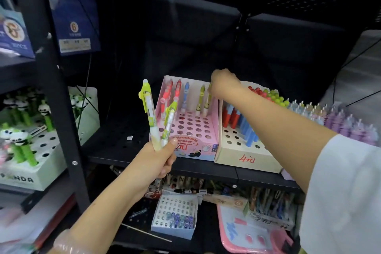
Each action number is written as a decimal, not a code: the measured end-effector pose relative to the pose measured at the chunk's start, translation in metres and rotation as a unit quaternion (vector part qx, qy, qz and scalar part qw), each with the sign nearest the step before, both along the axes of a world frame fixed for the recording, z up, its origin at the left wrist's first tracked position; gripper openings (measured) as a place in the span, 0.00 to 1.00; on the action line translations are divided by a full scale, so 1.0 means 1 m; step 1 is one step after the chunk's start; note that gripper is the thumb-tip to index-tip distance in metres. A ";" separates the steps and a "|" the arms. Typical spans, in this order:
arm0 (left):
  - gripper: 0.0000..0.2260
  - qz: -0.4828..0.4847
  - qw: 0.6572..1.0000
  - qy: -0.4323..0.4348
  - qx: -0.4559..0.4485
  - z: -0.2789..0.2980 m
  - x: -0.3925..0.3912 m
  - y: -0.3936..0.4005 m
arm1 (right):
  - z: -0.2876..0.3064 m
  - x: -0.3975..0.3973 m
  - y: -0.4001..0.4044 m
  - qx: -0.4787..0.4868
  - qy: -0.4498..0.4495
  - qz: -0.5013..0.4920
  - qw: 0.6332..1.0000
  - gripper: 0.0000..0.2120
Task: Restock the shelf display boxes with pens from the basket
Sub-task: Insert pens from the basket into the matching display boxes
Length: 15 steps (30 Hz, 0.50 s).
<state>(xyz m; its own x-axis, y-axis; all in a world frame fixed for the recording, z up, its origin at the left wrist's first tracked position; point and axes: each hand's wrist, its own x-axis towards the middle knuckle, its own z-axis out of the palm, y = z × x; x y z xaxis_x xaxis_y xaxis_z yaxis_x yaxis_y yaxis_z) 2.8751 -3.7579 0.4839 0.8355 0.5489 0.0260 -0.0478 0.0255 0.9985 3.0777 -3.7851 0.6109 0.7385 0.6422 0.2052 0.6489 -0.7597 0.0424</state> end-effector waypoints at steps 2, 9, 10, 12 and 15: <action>0.12 -0.004 1.000 0.003 0.004 0.001 -0.001 -0.001 | -0.009 -0.002 -0.002 -0.032 -0.047 0.016 0.998 0.09; 0.14 0.004 1.000 0.004 0.011 0.006 -0.002 -0.003 | -0.009 -0.026 -0.018 0.193 -0.019 0.123 0.973 0.15; 0.14 0.007 1.000 0.005 0.016 0.007 -0.001 -0.004 | -0.011 -0.036 -0.022 0.226 0.062 0.156 0.959 0.18; 0.15 0.011 1.000 0.008 0.027 0.008 0.003 -0.005 | -0.020 -0.061 -0.030 0.227 0.199 0.193 0.933 0.23; 0.15 0.023 0.999 0.017 0.046 0.009 0.012 -0.012 | -0.030 -0.078 -0.034 0.206 0.255 0.203 0.923 0.19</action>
